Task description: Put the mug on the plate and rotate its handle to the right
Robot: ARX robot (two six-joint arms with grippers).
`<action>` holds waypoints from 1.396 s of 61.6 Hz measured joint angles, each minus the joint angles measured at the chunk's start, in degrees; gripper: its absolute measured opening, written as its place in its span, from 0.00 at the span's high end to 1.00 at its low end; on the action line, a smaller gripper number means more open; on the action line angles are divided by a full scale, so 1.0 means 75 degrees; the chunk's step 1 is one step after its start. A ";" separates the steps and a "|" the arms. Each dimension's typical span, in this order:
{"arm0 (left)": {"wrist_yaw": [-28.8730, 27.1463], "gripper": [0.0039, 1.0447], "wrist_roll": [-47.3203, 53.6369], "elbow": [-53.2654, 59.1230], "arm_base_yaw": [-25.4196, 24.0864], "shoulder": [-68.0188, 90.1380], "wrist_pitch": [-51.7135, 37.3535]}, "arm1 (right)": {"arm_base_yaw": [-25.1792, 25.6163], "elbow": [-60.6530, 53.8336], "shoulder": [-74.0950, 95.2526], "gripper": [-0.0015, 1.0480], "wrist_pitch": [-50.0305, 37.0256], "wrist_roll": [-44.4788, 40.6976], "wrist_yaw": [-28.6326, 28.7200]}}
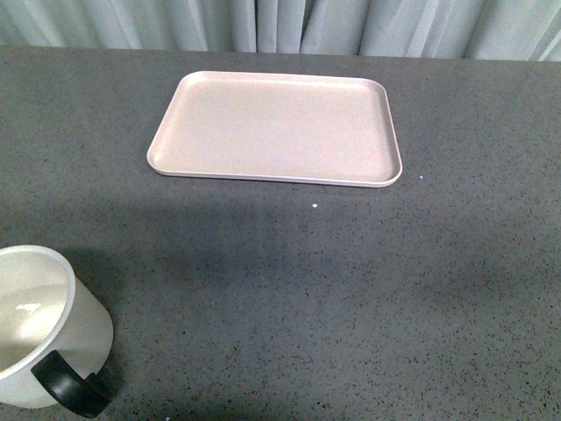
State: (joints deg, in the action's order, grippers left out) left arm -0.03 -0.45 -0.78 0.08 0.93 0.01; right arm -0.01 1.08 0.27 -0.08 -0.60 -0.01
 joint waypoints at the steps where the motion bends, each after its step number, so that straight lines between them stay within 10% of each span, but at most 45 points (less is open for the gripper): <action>1: 0.0000 0.09 0.0000 0.0000 0.0000 0.0000 0.0000 | 0.0000 0.0000 0.0000 0.09 0.0000 0.0003 0.0000; 33: 0.0000 0.09 0.0000 0.0000 0.0000 0.0003 0.0003 | 0.0000 0.0000 0.0000 0.09 0.0000 0.0003 0.0003; 44: -0.0073 0.09 -0.1848 -0.1606 -0.0009 0.2827 0.3159 | 0.0000 0.0000 0.0000 0.09 0.0000 0.0003 0.0003; 86: -0.0236 0.09 -0.1247 -0.2506 0.0740 0.8247 0.0691 | 0.0000 0.0000 0.0000 0.09 0.0000 0.0003 0.0003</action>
State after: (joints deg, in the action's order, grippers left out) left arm -1.80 -9.80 -19.57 5.63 62.78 5.19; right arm -0.01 1.08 0.27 -0.08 -0.58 0.01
